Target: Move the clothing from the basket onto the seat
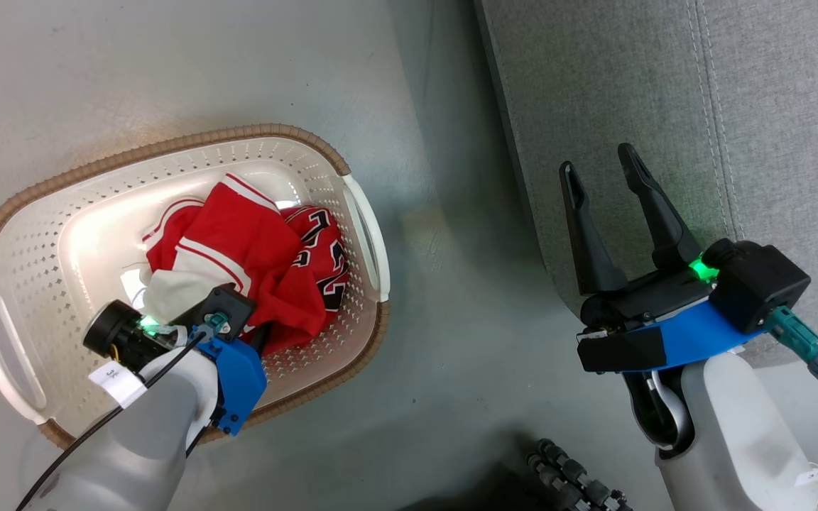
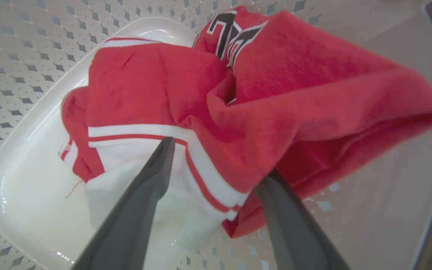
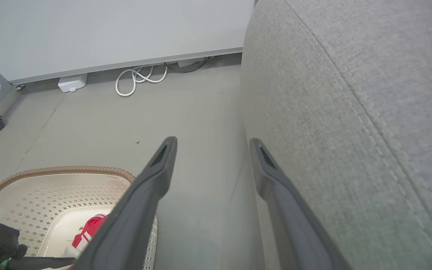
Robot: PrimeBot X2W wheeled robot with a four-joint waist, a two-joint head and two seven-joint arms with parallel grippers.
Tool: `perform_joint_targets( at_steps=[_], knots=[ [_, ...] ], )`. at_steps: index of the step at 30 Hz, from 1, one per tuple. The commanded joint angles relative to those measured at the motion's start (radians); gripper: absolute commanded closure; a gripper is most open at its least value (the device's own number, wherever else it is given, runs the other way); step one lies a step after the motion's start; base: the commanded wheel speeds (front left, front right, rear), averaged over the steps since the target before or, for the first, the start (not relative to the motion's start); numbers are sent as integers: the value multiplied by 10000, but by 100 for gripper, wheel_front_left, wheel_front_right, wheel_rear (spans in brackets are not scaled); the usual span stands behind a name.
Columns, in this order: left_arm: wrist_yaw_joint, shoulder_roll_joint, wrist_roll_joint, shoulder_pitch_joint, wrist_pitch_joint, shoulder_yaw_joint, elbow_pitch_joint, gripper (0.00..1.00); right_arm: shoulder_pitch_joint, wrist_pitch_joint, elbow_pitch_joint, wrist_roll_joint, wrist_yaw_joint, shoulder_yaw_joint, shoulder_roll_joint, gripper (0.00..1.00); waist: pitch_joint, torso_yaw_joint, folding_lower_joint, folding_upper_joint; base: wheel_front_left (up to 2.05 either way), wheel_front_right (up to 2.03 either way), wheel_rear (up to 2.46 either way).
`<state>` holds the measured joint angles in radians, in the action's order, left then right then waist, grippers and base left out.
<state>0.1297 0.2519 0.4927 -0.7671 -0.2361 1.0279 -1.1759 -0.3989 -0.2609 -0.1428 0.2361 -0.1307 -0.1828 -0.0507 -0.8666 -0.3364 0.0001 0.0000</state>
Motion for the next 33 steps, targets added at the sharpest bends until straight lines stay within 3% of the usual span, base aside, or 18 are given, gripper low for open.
perform_joint_targets(
  at_steps=[1,3,4,5,6,23,33],
  knots=[
    [0,-18,67,-246,-51,62,-72,0,-108,-55,53,33,-1,1,5,0,-32,6,-1,0,0,0,0],
    [0,-71,131,-296,-55,113,-181,0,-120,-56,66,25,-3,-4,5,0,-48,11,-1,0,0,0,0],
    [0,-105,186,-298,-63,147,-225,10,-130,-57,64,25,-1,-14,5,0,-48,12,-1,0,0,0,0],
    [0,-130,202,-311,-76,191,-255,70,-143,-57,66,30,-3,-29,5,0,-44,12,-1,0,0,0,0],
    [0,-152,267,-322,-87,236,-269,100,-156,-57,71,30,-3,-36,5,0,-36,14,-1,0,0,0,0],
    [1,-235,1498,-212,-156,1040,125,100,-215,-60,-54,-170,-1,-25,5,0,392,299,-1,0,0,0,0],
    [1,-487,2032,160,-295,1427,691,100,-50,-10,-297,-574,-1,136,0,0,1752,1045,-1,0,0,0,0]
  ],
)
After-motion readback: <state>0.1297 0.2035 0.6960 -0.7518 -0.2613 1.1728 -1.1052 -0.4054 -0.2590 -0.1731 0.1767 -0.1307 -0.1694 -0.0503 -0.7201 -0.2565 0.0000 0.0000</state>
